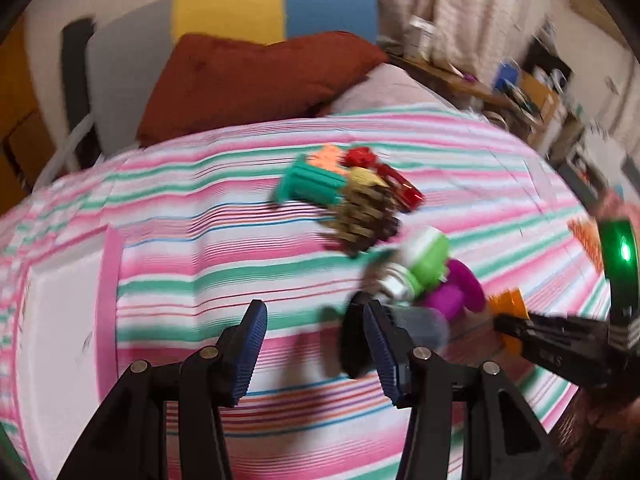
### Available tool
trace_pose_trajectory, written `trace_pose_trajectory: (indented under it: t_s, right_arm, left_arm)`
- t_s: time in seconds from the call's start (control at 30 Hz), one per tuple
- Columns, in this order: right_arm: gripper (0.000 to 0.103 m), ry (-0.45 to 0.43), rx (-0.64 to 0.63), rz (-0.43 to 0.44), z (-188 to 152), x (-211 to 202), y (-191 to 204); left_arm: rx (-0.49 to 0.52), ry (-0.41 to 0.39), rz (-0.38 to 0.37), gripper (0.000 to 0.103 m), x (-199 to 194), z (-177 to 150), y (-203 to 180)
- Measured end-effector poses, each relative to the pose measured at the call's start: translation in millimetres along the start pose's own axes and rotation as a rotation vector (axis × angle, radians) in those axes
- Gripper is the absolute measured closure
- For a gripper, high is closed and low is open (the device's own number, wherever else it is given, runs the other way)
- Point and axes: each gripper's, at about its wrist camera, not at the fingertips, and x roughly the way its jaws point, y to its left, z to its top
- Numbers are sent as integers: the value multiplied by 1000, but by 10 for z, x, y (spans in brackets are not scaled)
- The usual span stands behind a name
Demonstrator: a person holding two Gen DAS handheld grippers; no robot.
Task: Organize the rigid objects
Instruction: 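Grasp the black-based clear cup with the left tool while the right tool holds the orange piece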
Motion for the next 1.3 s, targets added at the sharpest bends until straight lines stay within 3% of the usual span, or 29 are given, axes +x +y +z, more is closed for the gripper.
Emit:
trace_pose_trajectory:
  t_s: [0.17, 0.3, 0.5, 0.63, 0.73, 0.93, 1.0, 1.13, 1.3]
  right_arm:
    - [76, 1, -4, -4, 6, 4, 18]
    - [76, 1, -5, -4, 7, 7, 20]
    - [76, 3, -7, -3, 9, 11, 20]
    - [76, 3, -8, -3, 7, 14, 12]
    - [76, 3, -9, -3, 4, 15, 12]
    - [76, 6, -10, -4, 10, 21, 9]
    - [76, 6, -9, -3, 9, 21, 7]
    - [76, 6, -13, -5, 8, 21, 13]
    - [76, 7, -12, -3, 7, 20, 11]
  left_arm:
    - [-136, 39, 63, 54, 67, -26, 478]
    - [-208, 10, -41, 54, -63, -56, 541]
    - [8, -1, -65, 54, -129, 27, -85]
    - [68, 63, -16, 53, 76, 47, -213]
    - [-25, 57, -54, 52, 97, 45, 30]
    - [-153, 86, 39, 54, 141, -37, 557]
    - [-186, 97, 38, 54, 148, -87, 656]
    - [-244, 7, -12, 56, -71, -212, 671]
    - [-156, -77, -10, 53, -279, -239, 417]
